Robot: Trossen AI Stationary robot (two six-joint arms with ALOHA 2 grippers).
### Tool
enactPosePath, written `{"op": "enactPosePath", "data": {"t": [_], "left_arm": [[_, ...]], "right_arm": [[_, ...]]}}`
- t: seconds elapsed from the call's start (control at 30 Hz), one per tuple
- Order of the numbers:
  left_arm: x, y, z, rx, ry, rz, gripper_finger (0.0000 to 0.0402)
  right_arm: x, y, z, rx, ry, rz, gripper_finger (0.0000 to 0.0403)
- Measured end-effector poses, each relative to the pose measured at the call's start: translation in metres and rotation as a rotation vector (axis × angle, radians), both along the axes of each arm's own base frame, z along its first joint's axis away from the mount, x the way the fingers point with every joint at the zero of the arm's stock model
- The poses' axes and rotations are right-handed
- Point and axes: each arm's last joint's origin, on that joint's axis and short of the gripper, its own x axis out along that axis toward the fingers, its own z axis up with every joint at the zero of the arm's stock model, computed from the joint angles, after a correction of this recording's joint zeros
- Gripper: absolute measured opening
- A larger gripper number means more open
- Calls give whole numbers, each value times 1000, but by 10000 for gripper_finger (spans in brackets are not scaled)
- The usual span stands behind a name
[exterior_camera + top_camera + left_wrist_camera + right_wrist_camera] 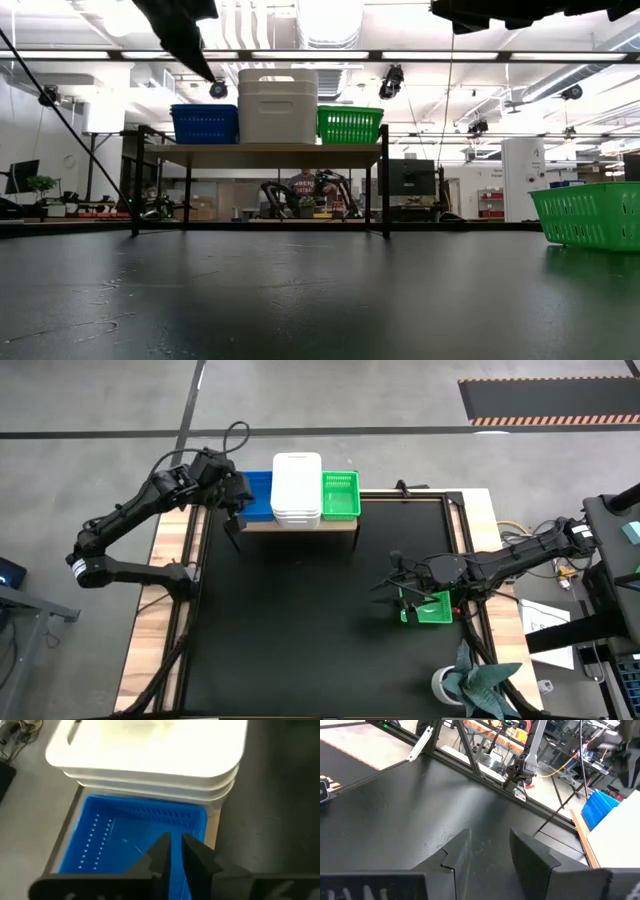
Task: Stack baskets on shelf by color
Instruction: Stack the green bin on top of the green bin on the shelf
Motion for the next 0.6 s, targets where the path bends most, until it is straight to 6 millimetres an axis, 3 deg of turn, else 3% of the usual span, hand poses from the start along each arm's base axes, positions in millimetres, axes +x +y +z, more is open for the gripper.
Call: {"op": "enactPosePath", "data": {"t": [0.2,0.33,0.47,0.6], "left_arm": [[6,6,-25,9,35,34,2],[5,5,-29,-13,38,52,1],[3,-8,-23,-43,-33,71,0],[4,-34,-19,-60,-159,20,0]], "right_arm": [[0,0,0,0,0,0,128],[0,0,0,14,3,-4,128],[0,0,0,66,12,-17,128],[1,0,5,207,26,-53,128]]}}
